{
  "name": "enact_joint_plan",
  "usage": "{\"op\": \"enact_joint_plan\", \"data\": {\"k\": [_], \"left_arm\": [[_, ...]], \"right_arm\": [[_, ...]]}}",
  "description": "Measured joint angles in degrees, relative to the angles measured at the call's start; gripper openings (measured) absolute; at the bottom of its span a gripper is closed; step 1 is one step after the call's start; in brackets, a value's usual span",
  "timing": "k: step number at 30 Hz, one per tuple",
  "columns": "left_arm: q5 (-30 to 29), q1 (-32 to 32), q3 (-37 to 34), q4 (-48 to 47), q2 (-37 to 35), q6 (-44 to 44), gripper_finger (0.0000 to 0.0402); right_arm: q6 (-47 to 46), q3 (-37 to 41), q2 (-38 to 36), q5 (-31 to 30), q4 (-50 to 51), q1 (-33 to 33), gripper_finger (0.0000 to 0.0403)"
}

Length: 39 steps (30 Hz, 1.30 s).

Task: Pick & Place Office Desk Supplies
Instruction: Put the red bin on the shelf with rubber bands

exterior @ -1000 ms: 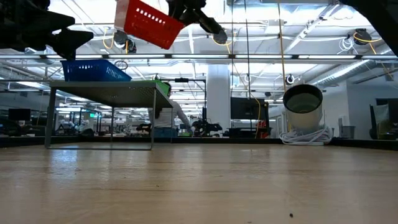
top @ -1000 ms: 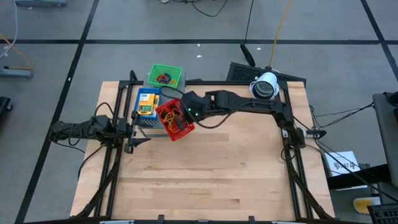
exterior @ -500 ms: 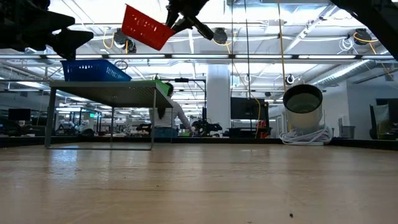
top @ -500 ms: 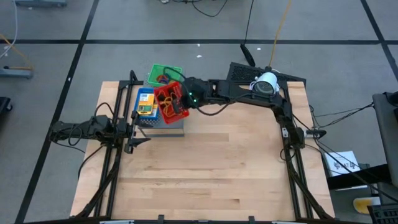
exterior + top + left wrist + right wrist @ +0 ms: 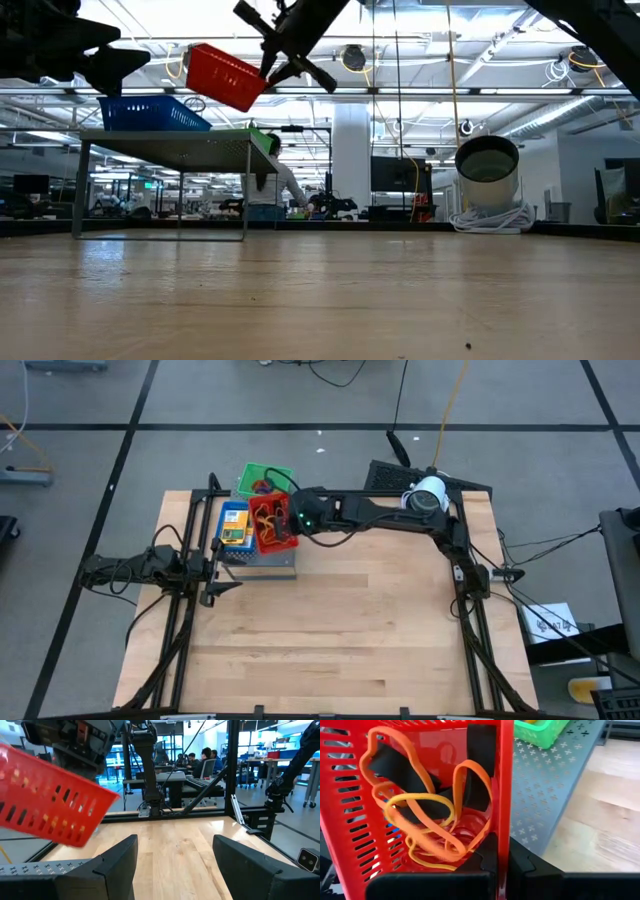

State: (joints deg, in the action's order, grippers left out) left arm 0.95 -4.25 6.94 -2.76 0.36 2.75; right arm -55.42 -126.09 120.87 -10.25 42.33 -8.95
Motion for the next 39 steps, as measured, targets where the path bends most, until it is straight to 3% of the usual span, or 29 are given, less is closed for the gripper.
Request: {"op": "enact_joint_plan", "data": {"k": [17,31,39], "left_arm": [[0.0,0.0,0.0,0.0,0.0,0.0,0.0269],[0.0,0.0,0.0,0.0,0.0,0.0,0.0269],[0.0,0.0,0.0,0.0,0.0,0.0,0.0269]], "right_arm": [[-1.8,2.4,0.0,0.3,-3.5,-0.2,0.0000],[-11.0,2.4,0.0,9.0,-2.5,-1.6,0.0000],[-15.9,2.4,0.0,10.4,3.7,-1.6,0.0000]]}}
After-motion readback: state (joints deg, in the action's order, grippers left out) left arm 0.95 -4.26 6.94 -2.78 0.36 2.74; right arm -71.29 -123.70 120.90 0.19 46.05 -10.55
